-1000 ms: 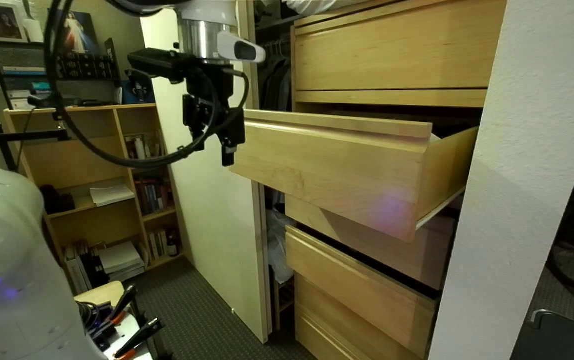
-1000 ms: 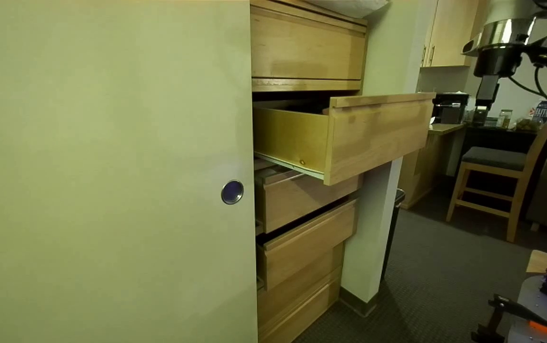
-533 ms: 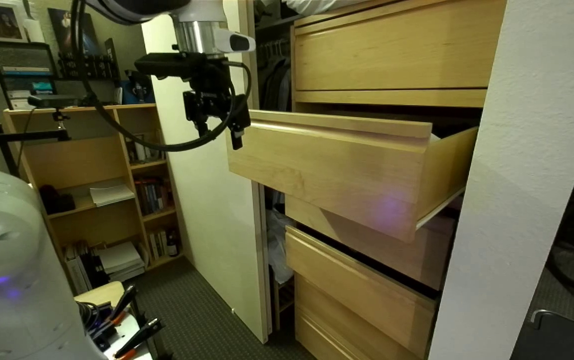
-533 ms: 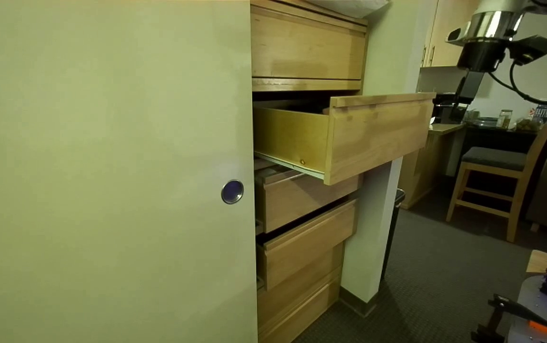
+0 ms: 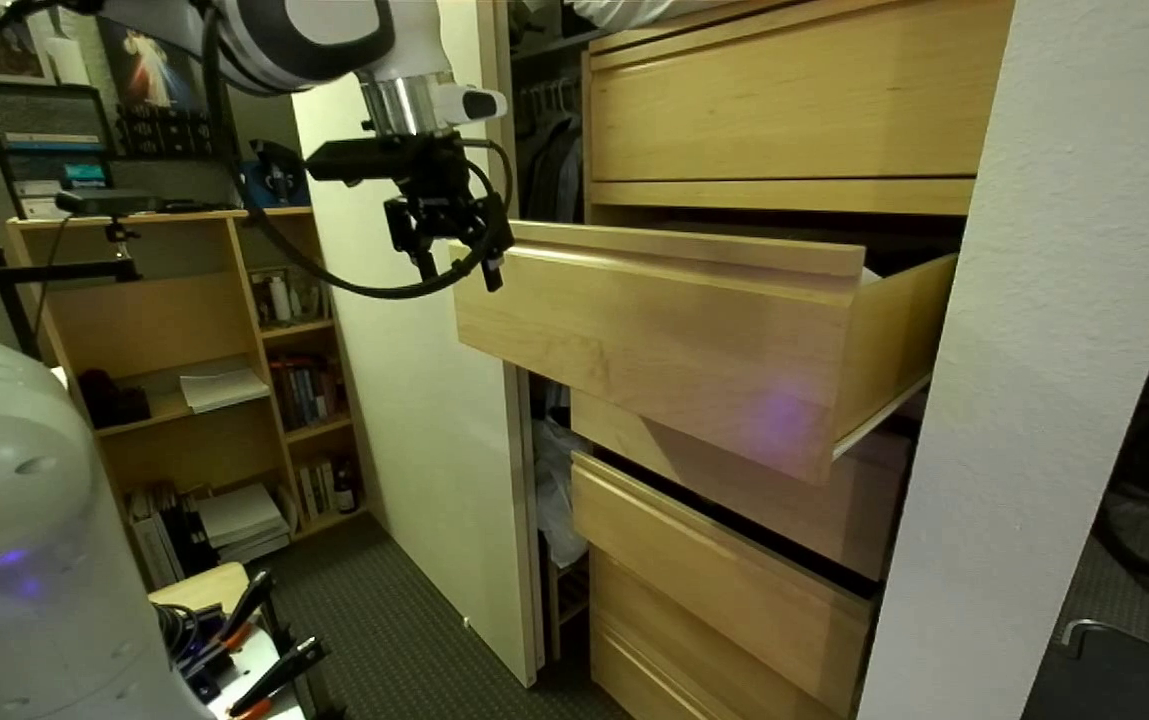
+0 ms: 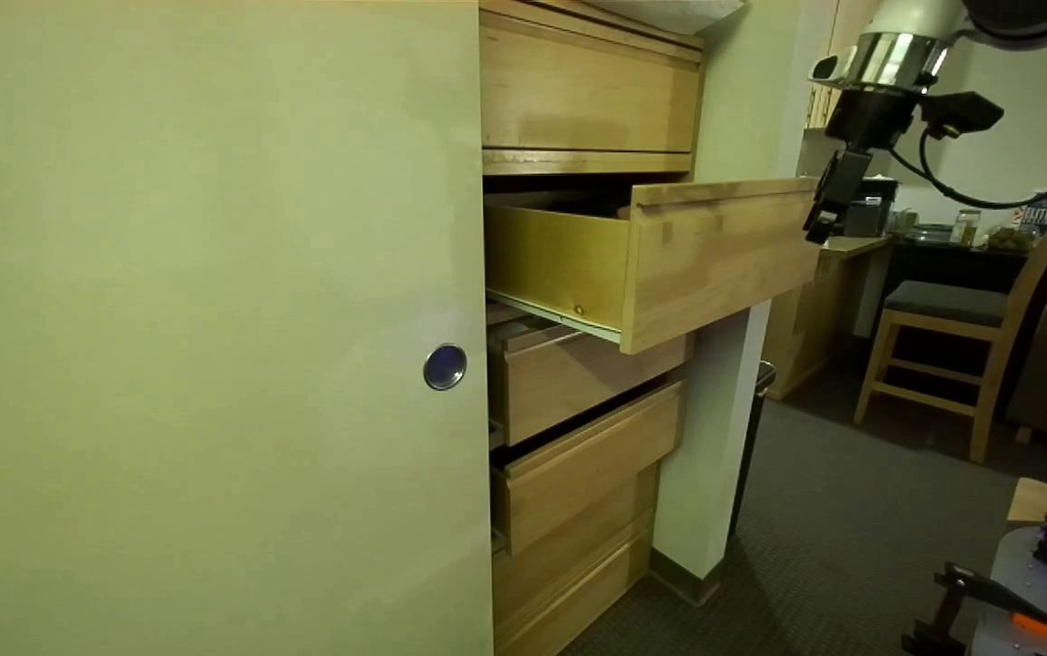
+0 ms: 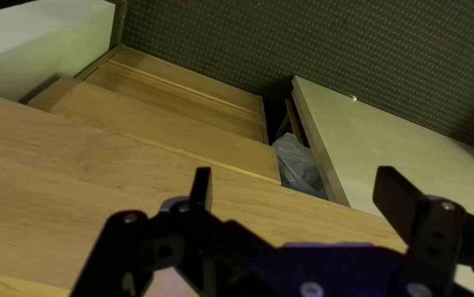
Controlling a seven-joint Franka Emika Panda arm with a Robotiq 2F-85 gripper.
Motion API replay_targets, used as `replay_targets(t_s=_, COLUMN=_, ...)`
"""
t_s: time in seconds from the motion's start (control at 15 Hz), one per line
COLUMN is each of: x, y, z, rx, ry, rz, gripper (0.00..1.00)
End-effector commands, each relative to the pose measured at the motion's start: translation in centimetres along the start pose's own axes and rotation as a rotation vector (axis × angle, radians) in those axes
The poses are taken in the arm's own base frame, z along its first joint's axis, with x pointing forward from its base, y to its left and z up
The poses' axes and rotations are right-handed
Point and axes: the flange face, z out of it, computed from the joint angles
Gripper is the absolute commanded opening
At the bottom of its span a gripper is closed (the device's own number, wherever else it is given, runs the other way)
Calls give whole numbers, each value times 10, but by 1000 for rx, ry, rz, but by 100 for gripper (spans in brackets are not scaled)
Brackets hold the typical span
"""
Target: Close the second drawer from the top.
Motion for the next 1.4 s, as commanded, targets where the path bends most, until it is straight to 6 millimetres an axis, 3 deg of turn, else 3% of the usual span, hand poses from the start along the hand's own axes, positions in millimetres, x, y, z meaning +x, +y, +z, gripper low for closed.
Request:
replay_targets(t_s=0.0, x=32, y=4, z=19, rx=-15, ry=4, rz=58, gripper=100)
replay_targets(t_s=0.53, x=91, y=25, z=32, rx=-69, ry=61, rz=159, gripper=100)
replay_targets(t_s=1.33, x=115, y=52, z=44, rx=-141, ry=122, rz=233, gripper=100)
